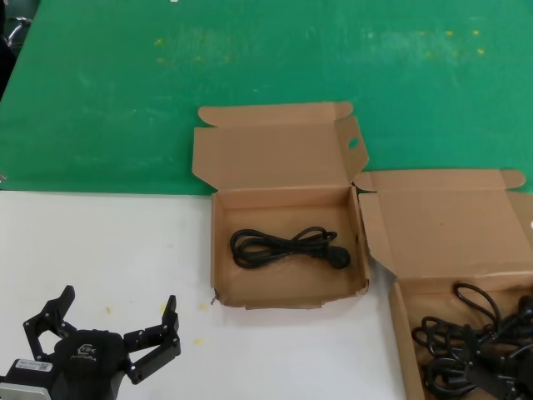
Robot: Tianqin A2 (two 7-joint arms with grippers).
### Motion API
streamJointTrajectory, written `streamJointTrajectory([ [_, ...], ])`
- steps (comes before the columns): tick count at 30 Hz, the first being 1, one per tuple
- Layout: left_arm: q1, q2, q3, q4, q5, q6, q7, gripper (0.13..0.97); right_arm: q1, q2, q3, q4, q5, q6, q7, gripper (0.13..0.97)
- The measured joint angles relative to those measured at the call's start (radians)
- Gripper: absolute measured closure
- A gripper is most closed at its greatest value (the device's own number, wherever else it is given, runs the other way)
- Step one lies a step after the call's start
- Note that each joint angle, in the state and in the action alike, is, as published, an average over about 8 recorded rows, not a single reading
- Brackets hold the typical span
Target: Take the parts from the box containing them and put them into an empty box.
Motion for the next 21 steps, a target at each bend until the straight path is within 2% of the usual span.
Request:
streamJointTrajectory([
  [21, 0.000, 0.000, 0.000, 0.000, 0.000, 0.000, 0.000, 0.132, 0.000, 0.000, 0.000, 0.000, 0.000, 0.000, 0.000, 0.129],
])
